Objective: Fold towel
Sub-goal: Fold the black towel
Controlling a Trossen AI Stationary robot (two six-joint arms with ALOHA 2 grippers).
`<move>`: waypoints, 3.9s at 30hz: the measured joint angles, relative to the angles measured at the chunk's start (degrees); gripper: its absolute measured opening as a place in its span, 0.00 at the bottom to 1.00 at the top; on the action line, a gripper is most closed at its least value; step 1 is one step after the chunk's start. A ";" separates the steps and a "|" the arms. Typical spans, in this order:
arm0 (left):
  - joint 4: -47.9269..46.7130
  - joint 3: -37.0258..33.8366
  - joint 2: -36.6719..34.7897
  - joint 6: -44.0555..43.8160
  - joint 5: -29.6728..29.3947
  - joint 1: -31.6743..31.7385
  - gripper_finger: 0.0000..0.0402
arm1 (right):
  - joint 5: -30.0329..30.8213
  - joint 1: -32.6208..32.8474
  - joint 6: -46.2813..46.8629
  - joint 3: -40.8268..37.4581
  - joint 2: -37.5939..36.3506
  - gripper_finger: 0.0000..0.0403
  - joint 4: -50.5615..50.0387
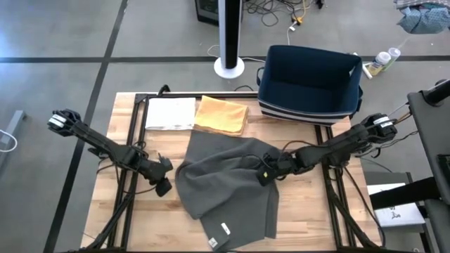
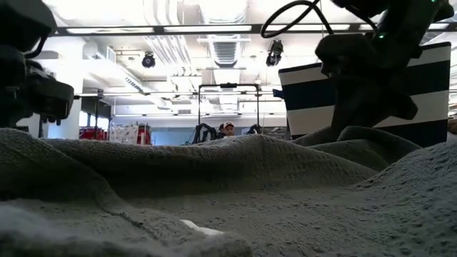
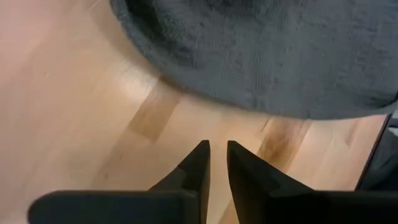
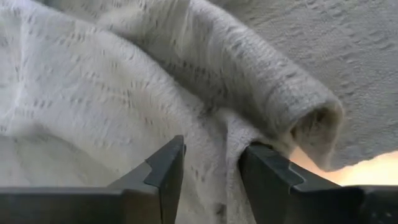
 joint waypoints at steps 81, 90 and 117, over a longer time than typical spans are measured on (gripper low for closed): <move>19.66 -6.11 0.44 -0.10 -6.93 8.70 0.03 | 6.96 5.19 -1.01 -0.44 -1.52 0.01 -2.98; 16.72 -6.53 1.86 0.08 -6.07 8.68 0.20 | 8.54 12.05 8.37 -0.42 -7.04 0.01 -13.35; 29.77 -6.18 10.13 2.63 -6.24 8.68 0.12 | 7.75 17.22 17.05 -0.54 -3.62 0.01 -17.26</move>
